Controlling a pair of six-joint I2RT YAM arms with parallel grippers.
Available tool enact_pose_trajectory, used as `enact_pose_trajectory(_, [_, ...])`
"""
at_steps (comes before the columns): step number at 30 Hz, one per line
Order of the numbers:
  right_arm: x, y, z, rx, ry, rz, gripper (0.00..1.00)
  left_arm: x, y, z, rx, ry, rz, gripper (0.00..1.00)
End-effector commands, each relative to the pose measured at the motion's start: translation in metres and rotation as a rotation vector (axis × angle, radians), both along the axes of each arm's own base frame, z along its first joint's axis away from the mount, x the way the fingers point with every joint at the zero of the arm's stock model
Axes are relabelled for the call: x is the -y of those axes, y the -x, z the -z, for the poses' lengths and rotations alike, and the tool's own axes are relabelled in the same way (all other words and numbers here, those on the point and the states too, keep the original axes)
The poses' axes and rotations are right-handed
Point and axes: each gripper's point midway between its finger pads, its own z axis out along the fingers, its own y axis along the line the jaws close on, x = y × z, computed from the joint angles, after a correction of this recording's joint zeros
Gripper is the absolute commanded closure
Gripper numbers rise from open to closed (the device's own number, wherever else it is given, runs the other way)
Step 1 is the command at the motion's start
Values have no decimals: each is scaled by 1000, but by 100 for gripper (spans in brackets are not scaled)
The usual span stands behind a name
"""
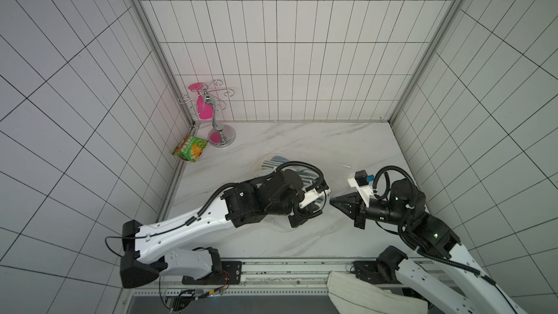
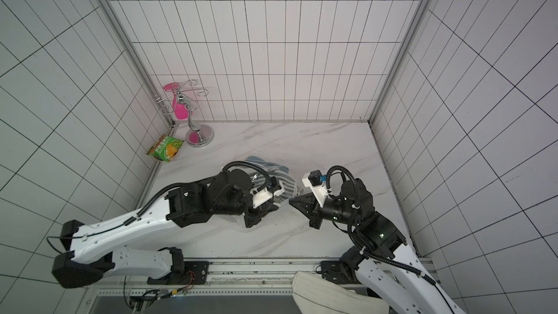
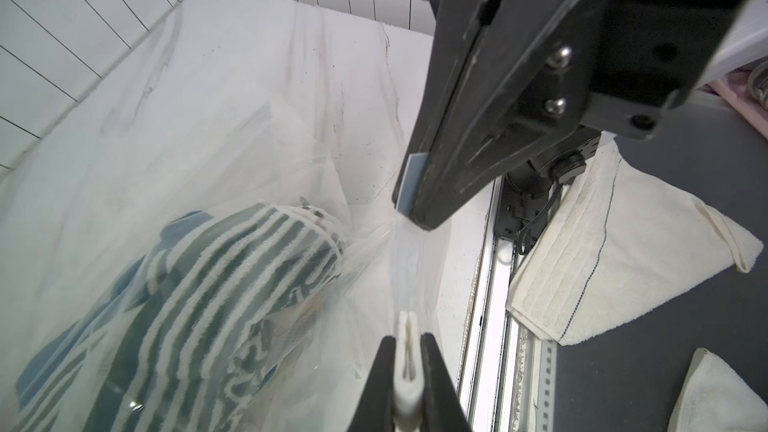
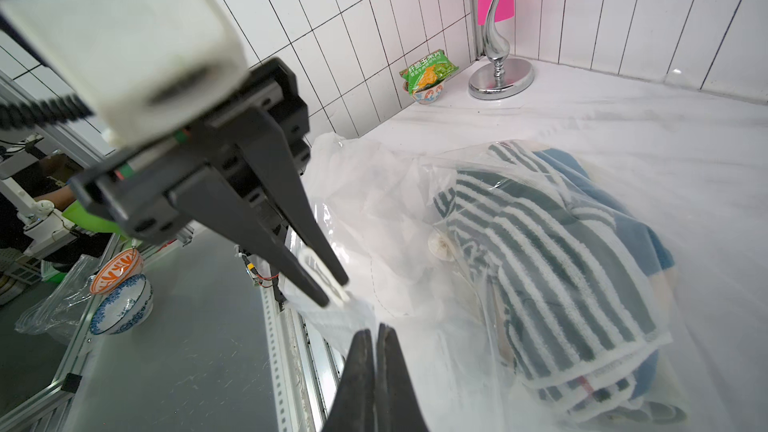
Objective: Place the folded towel into the vacuum bag
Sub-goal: Close the vacuum bag at the center of the board.
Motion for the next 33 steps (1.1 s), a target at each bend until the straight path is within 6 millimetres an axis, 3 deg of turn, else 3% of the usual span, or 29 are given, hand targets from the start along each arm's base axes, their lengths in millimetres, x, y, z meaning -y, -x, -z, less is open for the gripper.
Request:
enact_pose_trajectory(1, [3,5,-31,95,-37,-7,100,-17,3,-29,29,65,-25,100])
enact_pose_trajectory(11, [1,9,-45,99,-73,-32,100,-2,5,-11,7,25,32,100])
enact_pose_trajectory(20, [-1,20,-42,96,-76,-90,100,6,0,-18,-63,103,64,100])
enact_pose_trajectory(33, [-4,32,-41,78,-63,-160,100,5,25,-9,-138,65,264,99])
